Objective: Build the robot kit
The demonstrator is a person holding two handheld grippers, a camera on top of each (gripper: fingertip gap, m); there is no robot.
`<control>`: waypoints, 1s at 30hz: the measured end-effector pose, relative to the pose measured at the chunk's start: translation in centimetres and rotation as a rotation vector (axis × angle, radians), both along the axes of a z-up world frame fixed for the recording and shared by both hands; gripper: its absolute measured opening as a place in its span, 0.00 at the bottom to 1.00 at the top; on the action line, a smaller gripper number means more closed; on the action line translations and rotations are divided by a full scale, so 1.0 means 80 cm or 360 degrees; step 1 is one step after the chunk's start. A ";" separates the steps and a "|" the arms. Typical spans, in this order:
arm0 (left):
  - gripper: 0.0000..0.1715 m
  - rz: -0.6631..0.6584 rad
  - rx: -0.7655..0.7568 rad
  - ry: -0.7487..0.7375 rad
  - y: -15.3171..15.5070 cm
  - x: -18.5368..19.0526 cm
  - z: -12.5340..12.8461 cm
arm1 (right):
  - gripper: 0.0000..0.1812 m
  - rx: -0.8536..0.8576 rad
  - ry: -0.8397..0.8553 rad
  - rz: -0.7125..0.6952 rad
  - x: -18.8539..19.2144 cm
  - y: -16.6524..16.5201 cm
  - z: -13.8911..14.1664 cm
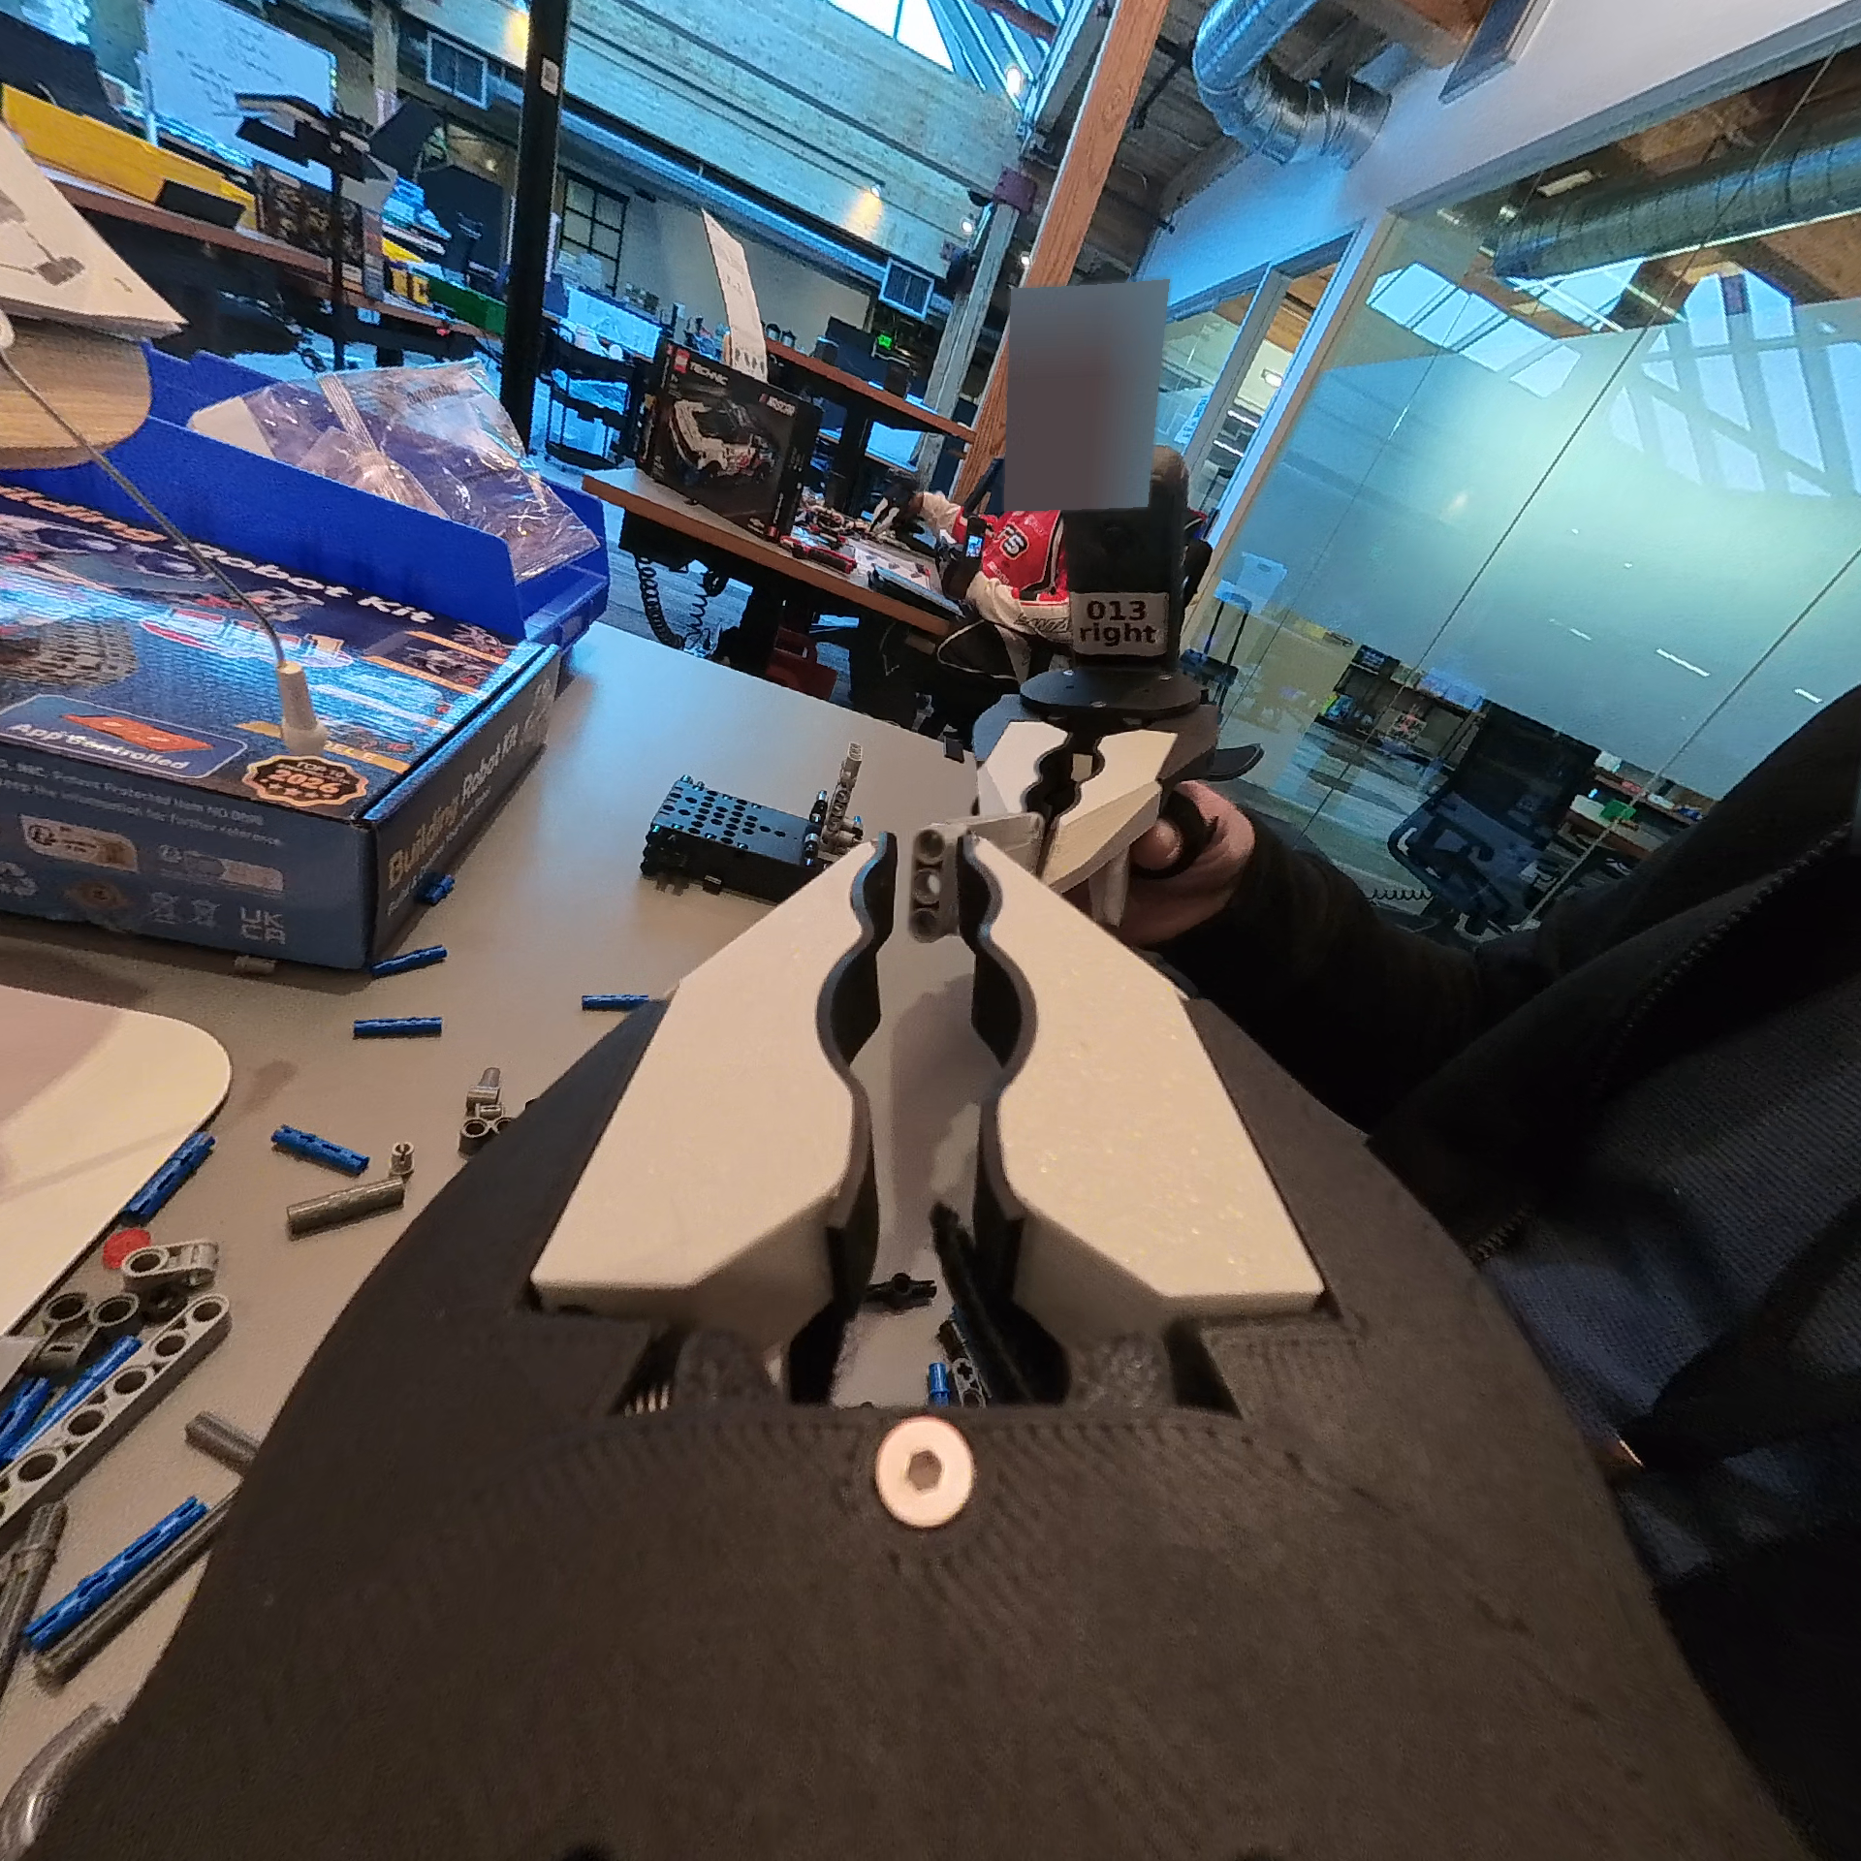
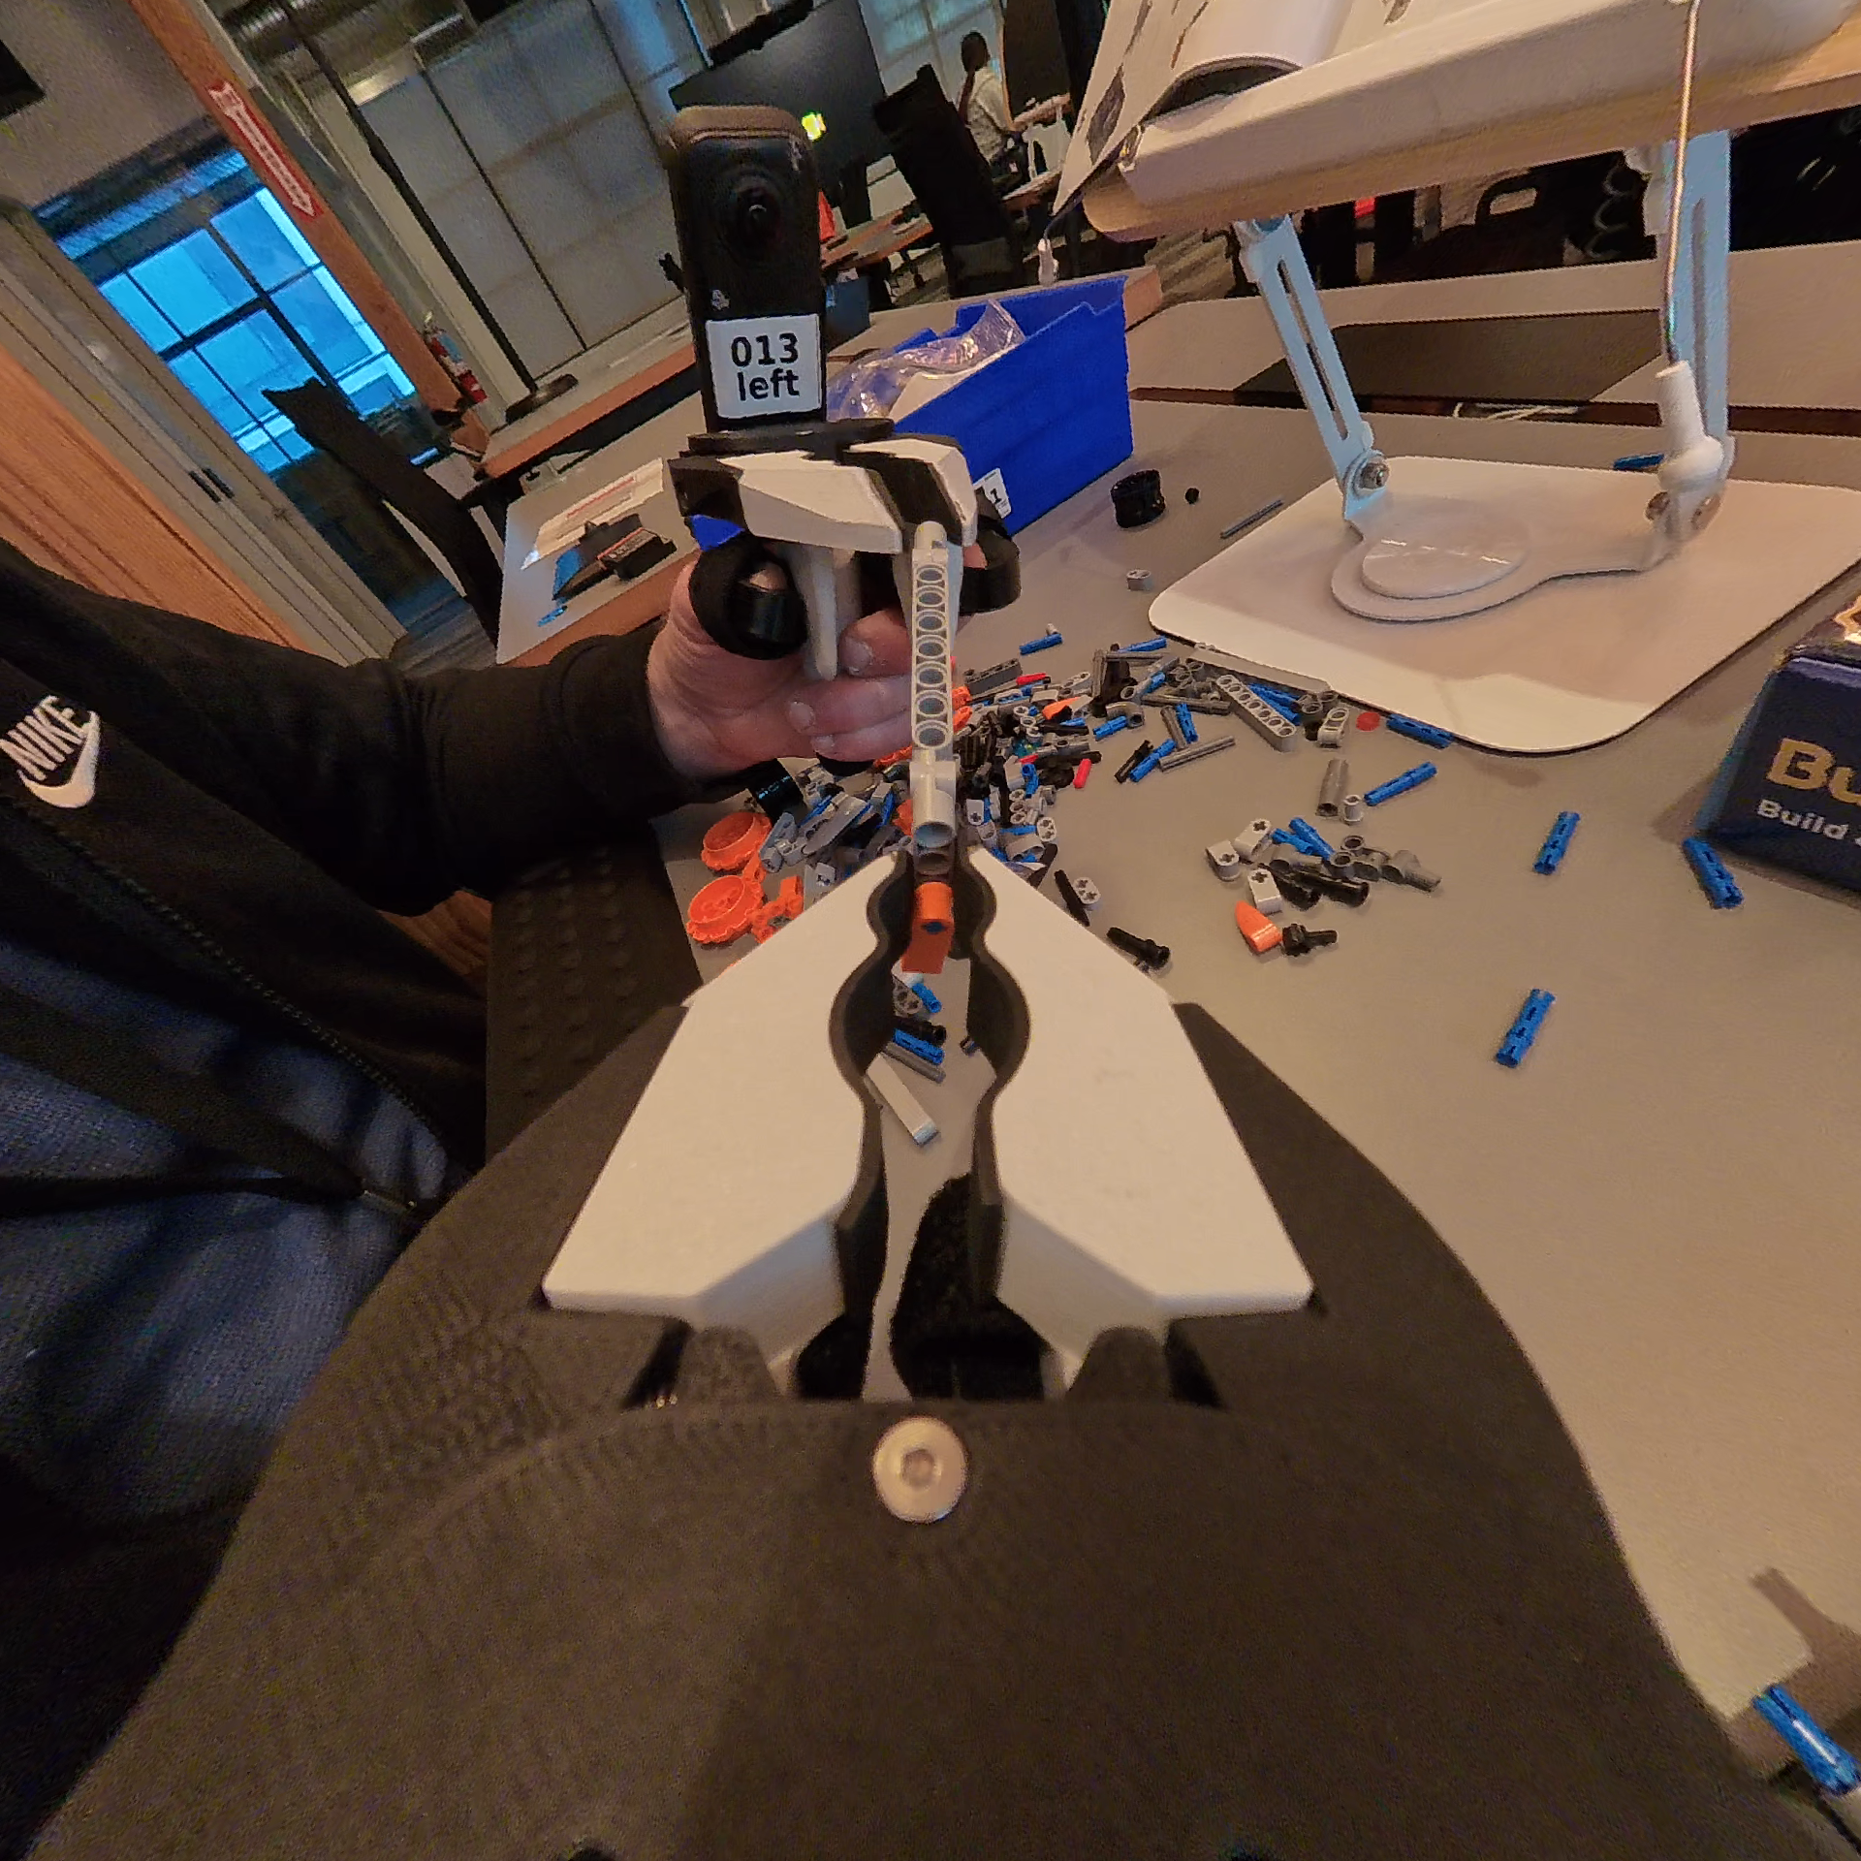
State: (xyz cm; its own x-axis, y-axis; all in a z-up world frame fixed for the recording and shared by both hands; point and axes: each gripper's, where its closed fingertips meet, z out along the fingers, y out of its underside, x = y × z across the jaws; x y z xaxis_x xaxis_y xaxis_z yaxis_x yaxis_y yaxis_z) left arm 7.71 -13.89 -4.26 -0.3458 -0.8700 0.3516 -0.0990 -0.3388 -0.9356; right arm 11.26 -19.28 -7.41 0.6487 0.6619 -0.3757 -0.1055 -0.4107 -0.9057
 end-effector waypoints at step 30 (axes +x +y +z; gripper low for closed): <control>0.03 0.0169 0.0175 0.0270 0.017 0.013 -0.042 | 0.03 -0.0162 -0.1527 -0.0722 0.104 -0.036 -0.100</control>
State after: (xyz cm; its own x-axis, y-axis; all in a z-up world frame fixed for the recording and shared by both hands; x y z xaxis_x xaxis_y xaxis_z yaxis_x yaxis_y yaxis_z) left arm 8.75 -12.54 -7.61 -0.1943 -0.9345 0.2982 -0.2276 -0.2528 -0.9404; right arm 19.55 -22.13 -15.39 0.8807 0.2785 0.3831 0.4715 -0.5907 -0.6548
